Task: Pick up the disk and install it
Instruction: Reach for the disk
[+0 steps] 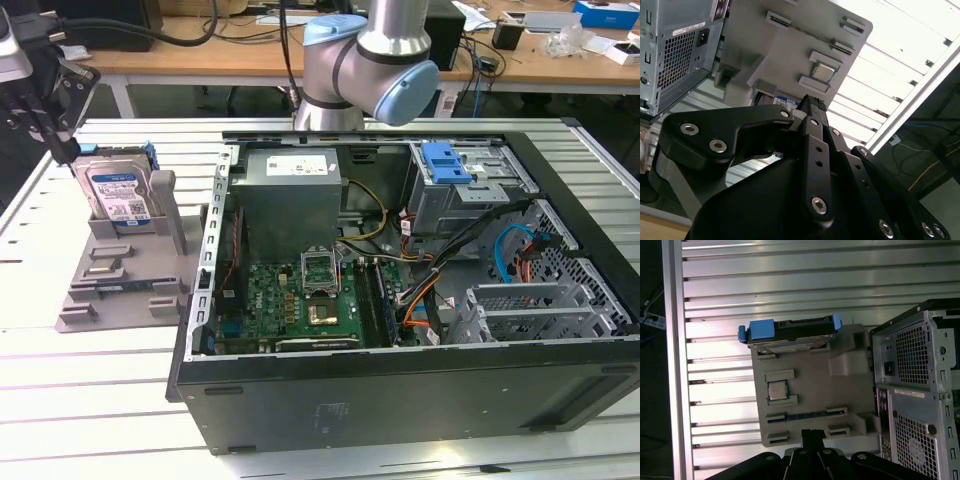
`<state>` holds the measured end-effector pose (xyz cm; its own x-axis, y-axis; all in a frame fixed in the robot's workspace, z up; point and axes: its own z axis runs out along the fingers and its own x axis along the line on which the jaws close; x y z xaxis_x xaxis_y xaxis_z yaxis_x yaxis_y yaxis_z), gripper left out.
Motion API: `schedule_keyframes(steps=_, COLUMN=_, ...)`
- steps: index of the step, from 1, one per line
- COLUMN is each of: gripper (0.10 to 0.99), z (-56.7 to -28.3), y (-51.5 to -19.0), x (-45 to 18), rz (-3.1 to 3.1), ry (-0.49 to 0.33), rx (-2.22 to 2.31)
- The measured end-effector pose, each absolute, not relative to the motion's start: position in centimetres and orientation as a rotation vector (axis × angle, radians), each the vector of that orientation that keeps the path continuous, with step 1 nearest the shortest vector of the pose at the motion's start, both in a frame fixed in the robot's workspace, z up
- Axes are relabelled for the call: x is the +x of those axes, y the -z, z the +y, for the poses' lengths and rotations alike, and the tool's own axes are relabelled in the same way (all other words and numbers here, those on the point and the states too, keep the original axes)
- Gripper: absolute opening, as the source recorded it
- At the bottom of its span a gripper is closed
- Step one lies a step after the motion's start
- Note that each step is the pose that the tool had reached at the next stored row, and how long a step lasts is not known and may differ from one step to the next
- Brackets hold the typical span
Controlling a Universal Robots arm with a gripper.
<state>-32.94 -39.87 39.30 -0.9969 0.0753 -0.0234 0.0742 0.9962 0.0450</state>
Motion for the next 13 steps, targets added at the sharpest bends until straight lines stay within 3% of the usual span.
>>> schedule_keyframes(steps=13, gripper=0.106, z=-38.5, y=-39.2, x=-34.0, rz=3.114, ry=-0.065, rx=0.117)
